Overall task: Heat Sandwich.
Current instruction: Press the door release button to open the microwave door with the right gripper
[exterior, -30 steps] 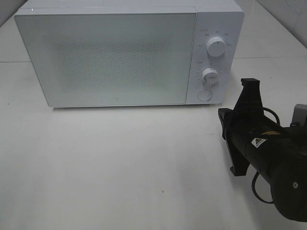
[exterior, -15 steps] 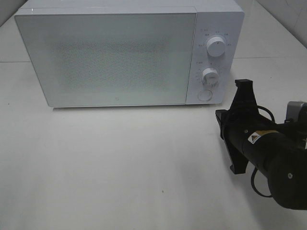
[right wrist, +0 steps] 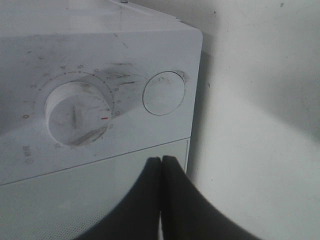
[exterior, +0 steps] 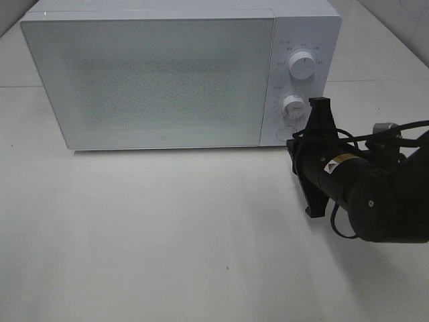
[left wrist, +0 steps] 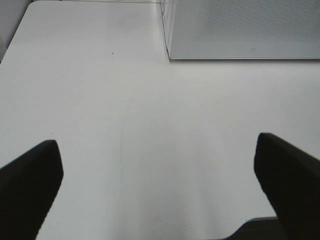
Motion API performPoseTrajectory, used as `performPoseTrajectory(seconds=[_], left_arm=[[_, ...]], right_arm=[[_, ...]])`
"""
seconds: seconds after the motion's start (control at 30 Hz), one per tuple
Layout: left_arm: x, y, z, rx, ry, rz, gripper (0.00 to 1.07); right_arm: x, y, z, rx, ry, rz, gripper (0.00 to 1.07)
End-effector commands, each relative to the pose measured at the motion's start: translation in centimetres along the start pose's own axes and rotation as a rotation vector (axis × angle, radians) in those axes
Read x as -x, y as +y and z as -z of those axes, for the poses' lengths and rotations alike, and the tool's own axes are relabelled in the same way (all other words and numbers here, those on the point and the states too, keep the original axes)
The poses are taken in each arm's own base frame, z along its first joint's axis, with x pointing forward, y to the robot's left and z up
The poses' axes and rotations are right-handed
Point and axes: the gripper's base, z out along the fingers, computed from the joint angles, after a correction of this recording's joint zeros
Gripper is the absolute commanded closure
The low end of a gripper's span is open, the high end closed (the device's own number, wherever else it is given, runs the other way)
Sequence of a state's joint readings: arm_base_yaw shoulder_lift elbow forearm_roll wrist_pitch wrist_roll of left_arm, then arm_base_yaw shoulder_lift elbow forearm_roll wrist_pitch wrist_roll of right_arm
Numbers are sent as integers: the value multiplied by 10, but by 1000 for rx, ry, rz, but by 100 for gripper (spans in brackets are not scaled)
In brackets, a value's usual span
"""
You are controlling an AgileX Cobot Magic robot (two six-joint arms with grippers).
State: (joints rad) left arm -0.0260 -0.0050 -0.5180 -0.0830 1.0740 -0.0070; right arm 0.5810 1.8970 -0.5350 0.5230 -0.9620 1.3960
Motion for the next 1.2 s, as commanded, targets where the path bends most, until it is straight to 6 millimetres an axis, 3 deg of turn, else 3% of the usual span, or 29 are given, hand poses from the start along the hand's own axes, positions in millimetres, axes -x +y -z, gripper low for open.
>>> performPoseTrajectory(seconds=[0.03,0.37,0.8,1.2], left_arm=[[-1,-1,2,-4,-18,8,7],[-1,-1,2,-4,-18,8,7],[-1,-1,2,-4,-18,8,7],[-1,-1,2,-4,-18,8,7]], right_arm=[[1,4,-8,-1,11,-2,107],[10,11,-35,-16,-5,-15,107],[6,7,-62,-33,-18,-21,107],[13,12,-71,9,-64,-12,107]])
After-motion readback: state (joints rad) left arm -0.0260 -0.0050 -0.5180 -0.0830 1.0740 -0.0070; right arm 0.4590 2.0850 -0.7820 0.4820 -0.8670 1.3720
